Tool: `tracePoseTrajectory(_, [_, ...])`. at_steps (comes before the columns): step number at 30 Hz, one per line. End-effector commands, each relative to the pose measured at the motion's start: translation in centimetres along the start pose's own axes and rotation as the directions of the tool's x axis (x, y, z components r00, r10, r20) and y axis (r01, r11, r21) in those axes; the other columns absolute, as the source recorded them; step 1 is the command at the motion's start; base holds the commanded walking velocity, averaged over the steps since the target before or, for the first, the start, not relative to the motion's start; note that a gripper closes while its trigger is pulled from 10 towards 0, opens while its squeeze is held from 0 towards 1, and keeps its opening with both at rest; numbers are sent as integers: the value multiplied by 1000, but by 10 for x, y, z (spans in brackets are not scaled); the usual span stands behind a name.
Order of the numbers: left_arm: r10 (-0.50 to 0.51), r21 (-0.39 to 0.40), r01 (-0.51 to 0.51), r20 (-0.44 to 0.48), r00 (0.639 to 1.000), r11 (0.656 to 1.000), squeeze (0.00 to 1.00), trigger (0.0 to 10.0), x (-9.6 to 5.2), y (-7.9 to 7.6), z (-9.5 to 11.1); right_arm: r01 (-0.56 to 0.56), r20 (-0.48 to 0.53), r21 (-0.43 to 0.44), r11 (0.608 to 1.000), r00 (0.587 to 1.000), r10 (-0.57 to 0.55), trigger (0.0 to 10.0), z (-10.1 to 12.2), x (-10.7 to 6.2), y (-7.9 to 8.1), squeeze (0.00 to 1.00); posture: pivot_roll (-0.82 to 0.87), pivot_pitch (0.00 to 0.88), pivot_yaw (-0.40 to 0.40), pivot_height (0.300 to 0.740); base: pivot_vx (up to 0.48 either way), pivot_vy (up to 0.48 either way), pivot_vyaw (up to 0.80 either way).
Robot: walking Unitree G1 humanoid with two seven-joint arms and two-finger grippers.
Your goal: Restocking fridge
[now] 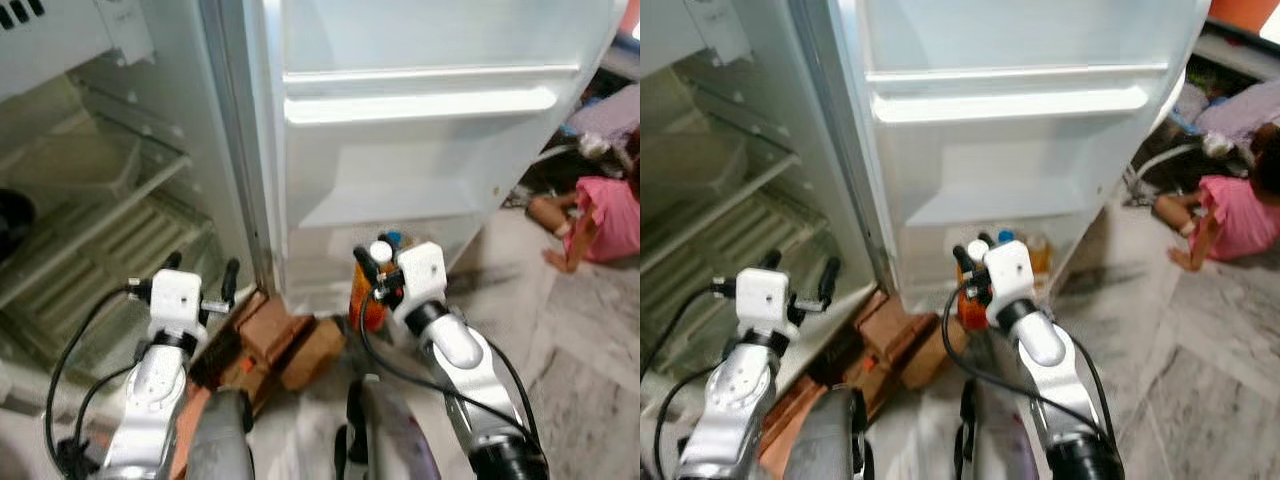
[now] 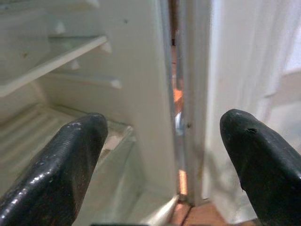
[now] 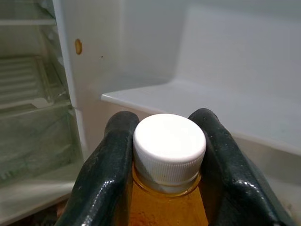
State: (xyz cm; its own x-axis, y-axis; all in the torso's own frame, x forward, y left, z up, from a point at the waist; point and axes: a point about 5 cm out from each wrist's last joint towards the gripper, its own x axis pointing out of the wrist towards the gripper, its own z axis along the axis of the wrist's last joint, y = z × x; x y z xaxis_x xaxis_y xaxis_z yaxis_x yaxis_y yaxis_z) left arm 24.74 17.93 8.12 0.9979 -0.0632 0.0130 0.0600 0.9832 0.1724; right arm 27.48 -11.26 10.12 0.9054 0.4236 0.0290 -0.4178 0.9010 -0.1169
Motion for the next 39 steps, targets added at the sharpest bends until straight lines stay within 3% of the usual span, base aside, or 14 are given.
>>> tracePoseTrajectory(1, [11, 8, -11, -2, 1000, 1000, 0, 10000, -1, 9, 2, -4, 37, -17, 1000, 999, 4, 10000, 6, 5, 0, 0, 15, 171, -41, 587, 0, 0, 0])
tracePoseTrajectory(8, [46, 33, -46, 4, 999, 998, 0, 10000, 6, 21, 11, -3, 80, -80, 997, 997, 9, 10000, 15, 18, -5, 0, 28, 201, -27, 582, 0, 0, 0])
tracePoseTrajectory(17, [38, 58, -39, 17, 999, 998, 0, 10000, -2, 27, 22, 50, 158, -248, 967, 987, -11, 10000, 30, 45, -18, 0, 66, 263, -15, 582, 0, 0, 0])
tracePoseTrajectory(23, [27, 71, -27, 5, 1000, 997, 0, 10000, -9, 29, 25, 85, 213, -298, 951, 977, -21, 10000, 36, 58, -23, 0, 99, 301, -9, 582, 0, 0, 0])
tracePoseTrajectory(24, [23, 77, -23, -2, 1000, 997, 0, 10000, -12, 29, 26, 33, 225, -296, 955, 974, 36, 10000, 37, 61, -17, 0, 107, 318, -5, 582, 0, 0, 0])
tracePoseTrajectory(29, [18, 89, -17, -12, 1000, 996, 0, 10000, -18, 32, 30, -4, 250, -327, 945, 964, 91, 10000, 36, 69, -8, 0, 136, 356, -2, 582, 0, 0, 0])
tracePoseTrajectory(39, [27, 104, -23, -44, 999, 994, 0, 10000, -29, 35, 30, 92, 354, -366, 926, 934, 47, 10000, 59, 80, -17, 0, 163, 382, 2, 582, 0, 0, 0])
